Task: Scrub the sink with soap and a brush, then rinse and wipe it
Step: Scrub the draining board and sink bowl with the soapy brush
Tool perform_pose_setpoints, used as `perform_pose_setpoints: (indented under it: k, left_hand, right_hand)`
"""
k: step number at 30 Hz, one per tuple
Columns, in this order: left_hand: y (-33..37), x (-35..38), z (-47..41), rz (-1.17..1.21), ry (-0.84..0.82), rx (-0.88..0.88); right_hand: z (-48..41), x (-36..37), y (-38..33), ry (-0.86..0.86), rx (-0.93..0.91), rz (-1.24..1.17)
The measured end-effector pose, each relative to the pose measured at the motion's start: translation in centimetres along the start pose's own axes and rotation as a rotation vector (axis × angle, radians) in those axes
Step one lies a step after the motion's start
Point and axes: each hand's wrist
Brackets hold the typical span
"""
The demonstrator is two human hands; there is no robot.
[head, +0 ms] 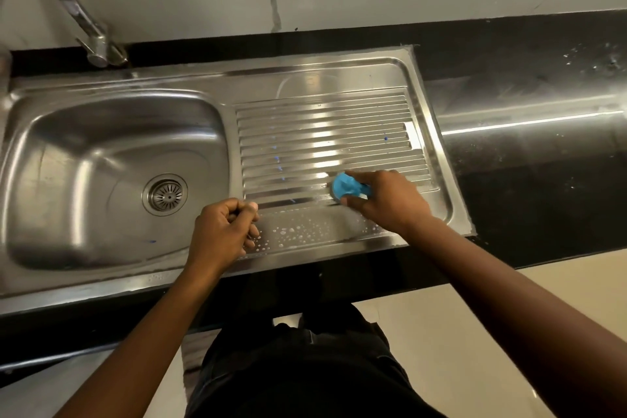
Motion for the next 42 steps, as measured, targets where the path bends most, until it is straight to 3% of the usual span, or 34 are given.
perform_pose_setpoints:
  k: [7,11,16,20,25,28,35,42]
  left_hand:
    - [-0.9,-1.6,0.6,-0.004,0.008,-0.005]
    - [-1.3,-2.7,0.8,0.015,0.026,-0.004]
    - [-1.7,-3.4,1.1,0.038,0.040,-0.016]
    - [-2.0,-4.0,1.4,0.031,0.031,-0.023]
    - [-2.1,-5.2,1.7,-0.008,0.050,-0.021]
    - [-2.3,-6.0,1.7,-0.015,0.055,-0.015]
    - [-2.9,-5.7,1.2,0.019,0.031,-0.038]
    - [-2.6,-5.9,0.9,0.016,0.017,-0.047]
  right_hand:
    - [-1.9,5.0,-8.6,-0.041,-0.185,0.047]
    - [-1.8,4.0,-7.3,-0.093,-0.203,0.133]
    - [-1.6,1.7,-4.0,-0.038,-0.134,0.114]
    - [-2.7,3.7,-7.6,-0.015,-0.102,0.018]
    - [-3.8,6.7,-13.8,-0.020,-0.237,0.076]
    - [-3.5,7.1,-14.1,-0.072,-0.307,0.119]
    - [-2.7,3.4,-8.0,-0.042,-0.182,0.162]
    - [-4.7,6.0,-13.1,0.027,-0.171,0.019]
Point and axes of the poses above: each hand's wrist, its own z-axis away from the middle knuckle, its own x-axis out of the palm, y = z × x, and after that the axes turned 11 degrees about -y, right-handed
